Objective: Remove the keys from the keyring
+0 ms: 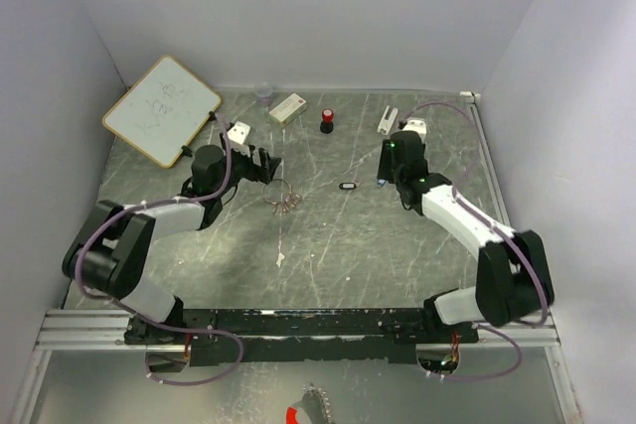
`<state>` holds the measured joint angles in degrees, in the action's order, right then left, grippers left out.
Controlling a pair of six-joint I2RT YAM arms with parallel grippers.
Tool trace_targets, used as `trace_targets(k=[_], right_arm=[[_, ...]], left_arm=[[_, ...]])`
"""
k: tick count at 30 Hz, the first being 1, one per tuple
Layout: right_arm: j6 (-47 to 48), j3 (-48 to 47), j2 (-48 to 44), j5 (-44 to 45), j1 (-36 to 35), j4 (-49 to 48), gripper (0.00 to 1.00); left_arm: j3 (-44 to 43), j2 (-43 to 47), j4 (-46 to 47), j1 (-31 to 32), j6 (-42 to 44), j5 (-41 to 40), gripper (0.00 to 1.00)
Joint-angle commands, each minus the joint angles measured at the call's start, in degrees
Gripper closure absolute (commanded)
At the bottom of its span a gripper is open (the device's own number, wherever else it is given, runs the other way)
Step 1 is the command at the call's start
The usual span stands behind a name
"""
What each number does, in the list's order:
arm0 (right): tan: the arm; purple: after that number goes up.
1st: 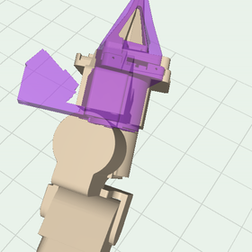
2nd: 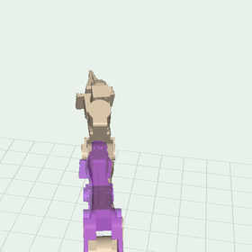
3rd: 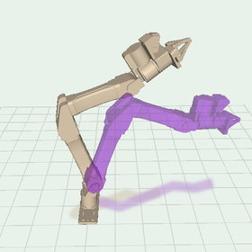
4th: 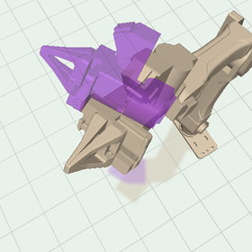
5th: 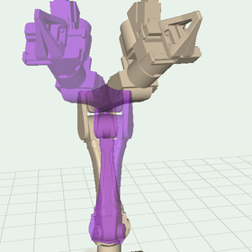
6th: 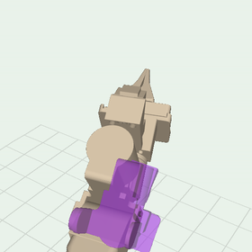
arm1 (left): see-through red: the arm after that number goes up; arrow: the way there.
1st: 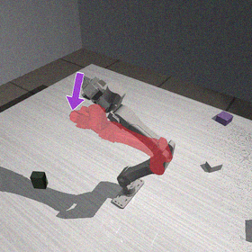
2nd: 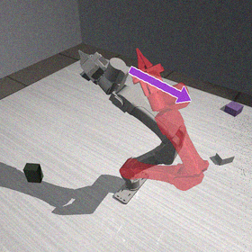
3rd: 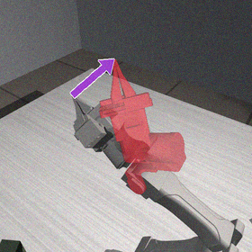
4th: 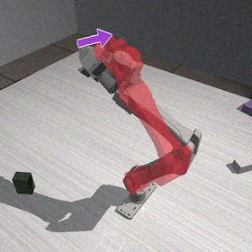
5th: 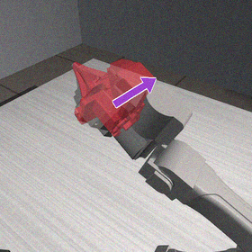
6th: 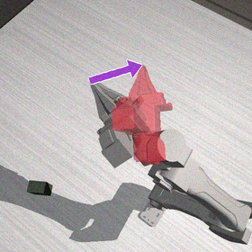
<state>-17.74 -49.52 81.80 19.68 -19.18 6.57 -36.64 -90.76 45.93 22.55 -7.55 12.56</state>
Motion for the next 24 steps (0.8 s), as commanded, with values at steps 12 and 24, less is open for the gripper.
trace_targets(k=[12,24], right_arm=[[-3.40,10.26,-23.57,15.64,0.32,-4.38,0.44],[-4.10,16.09,-33.62,21.18,0.32,-4.72,0.30]], left_arm=[[8.14,21.77,-11.49,-0.31,3.88,-18.41,0.06],[14.21,31.11,-10.05,-0.31,4.91,-20.91,0.06]])
